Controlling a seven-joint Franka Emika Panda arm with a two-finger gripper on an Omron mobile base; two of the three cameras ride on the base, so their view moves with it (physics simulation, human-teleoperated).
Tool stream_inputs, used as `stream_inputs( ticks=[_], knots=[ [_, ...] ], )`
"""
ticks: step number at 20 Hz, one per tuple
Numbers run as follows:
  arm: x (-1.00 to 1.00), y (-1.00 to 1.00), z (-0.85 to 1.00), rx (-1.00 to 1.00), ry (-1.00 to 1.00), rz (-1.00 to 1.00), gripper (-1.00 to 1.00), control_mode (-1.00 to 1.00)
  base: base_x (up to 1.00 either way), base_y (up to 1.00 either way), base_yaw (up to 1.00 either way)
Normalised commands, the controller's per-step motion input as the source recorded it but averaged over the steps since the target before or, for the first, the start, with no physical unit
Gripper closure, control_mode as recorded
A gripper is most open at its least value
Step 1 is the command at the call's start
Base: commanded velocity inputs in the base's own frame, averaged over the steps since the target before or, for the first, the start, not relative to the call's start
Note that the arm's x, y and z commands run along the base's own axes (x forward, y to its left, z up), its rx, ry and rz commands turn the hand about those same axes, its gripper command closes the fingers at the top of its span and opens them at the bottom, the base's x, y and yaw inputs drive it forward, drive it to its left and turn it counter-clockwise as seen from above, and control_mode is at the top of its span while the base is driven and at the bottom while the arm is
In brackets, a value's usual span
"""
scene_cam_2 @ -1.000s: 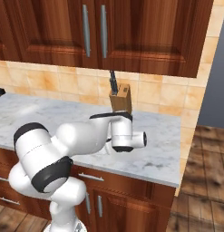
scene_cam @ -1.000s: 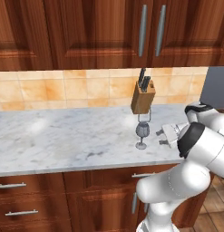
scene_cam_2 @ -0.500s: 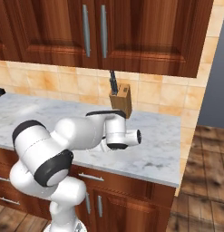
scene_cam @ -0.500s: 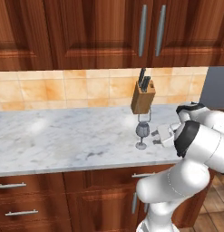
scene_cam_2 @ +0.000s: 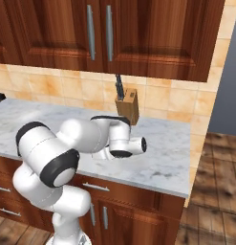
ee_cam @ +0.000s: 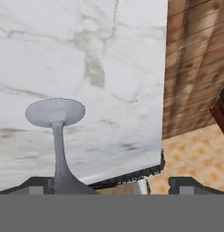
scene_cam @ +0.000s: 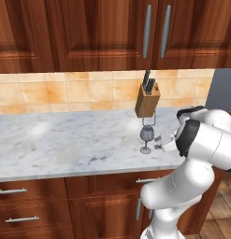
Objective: Retrieve the wine glasses from the counter and place one next to each plate.
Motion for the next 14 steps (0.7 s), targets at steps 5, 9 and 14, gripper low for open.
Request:
stream_inputs(
  ticks=[5,9,14],
  knots=[
    [0.06,0.13,-0.15,-0.01,0.00,-0.01,-1.00,-1.00,0.00,0.00,0.00],
    [0.07,0.30,-0.09,0.00,0.00,0.00,-1.00,-1.00,0.00,0.00,0.00],
    [0.13,0.18,-0.05,0.00,0.00,0.00,-1.00,-1.00,0.00,0.00,0.00]
  ],
)
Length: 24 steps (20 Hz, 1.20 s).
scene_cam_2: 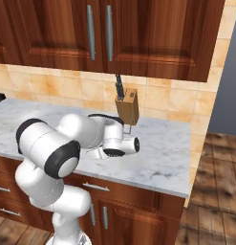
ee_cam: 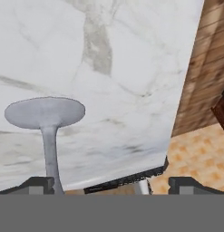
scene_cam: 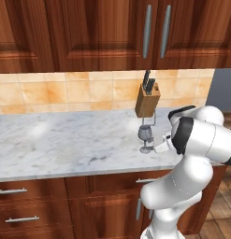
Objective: Retrieve the wine glasses from the counter and place one next to each plate.
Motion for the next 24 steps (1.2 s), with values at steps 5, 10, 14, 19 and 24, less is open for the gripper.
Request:
stream_inputs(
  ticks=[5,10,14,19,24],
  knots=[
    [0.02,-0.01,-0.05,0.01,0.00,0.00,-1.00,-1.00,0.00,0.00,0.00],
    [0.00,-0.22,-0.14,0.01,0.00,0.00,-1.00,-1.00,0.00,0.00,0.00],
    [0.00,-0.30,-0.02,0.07,0.00,-0.02,-1.00,-1.00,0.00,0.00,0.00],
    [0.21,0.15,-0.04,0.19,0.01,-0.01,-1.00,-1.00,0.00,0.00,0.00],
    [0.18,0.24,-0.16,0.25,0.03,0.00,-1.00,-1.00,0.00,0.00,0.00]
  ],
)
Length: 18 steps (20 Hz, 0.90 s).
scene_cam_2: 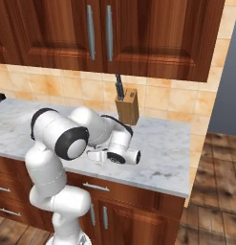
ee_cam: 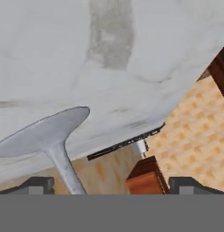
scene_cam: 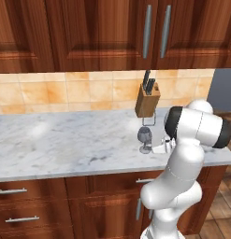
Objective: Retrieve the wine glasses from the counter and place one next to each plate.
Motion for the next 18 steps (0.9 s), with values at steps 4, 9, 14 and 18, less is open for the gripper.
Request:
stream_inputs(
  ticks=[4,9,14,18],
  knots=[
    [0.31,-0.05,-0.14,0.05,0.02,0.00,-1.00,-1.00,0.00,0.00,0.00],
    [0.32,-0.04,-0.02,0.01,0.00,0.00,-1.00,-1.00,0.00,0.00,0.00],
    [0.39,0.00,0.00,0.00,0.00,-0.01,-1.00,-1.00,0.00,0.00,0.00],
    [0.23,0.00,0.00,0.00,-0.01,0.00,1.00,-1.00,0.00,0.00,0.00]
  ],
)
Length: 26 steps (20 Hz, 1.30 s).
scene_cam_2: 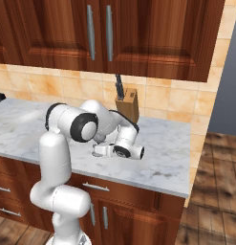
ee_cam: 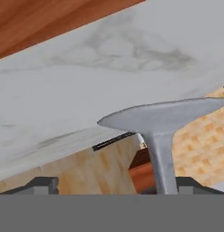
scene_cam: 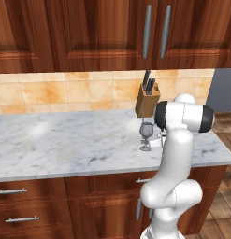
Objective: Retrieve the wine glasses from the counter and place one next to each plate.
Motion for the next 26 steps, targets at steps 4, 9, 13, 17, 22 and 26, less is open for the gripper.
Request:
stream_inputs(
  ticks=[4,9,13,17,22,26],
  knots=[
    [0.01,0.00,0.00,0.00,-0.10,0.00,1.00,-1.00,0.00,0.00,0.00],
    [-0.31,0.01,0.40,0.00,-0.35,0.00,1.00,-1.00,0.00,0.00,0.00],
    [-0.41,0.08,0.88,0.00,-0.26,0.00,1.00,-1.00,0.00,0.00,0.00],
    [-0.34,0.02,0.91,0.00,-0.05,0.00,1.00,-1.00,0.00,0.00,0.00],
    [-0.43,0.06,0.65,-0.01,0.00,0.00,1.00,-1.00,0.00,0.00,0.00],
    [-0.71,0.04,0.53,0.00,0.00,0.00,1.00,-1.00,0.00,0.00,0.00]
  ],
)
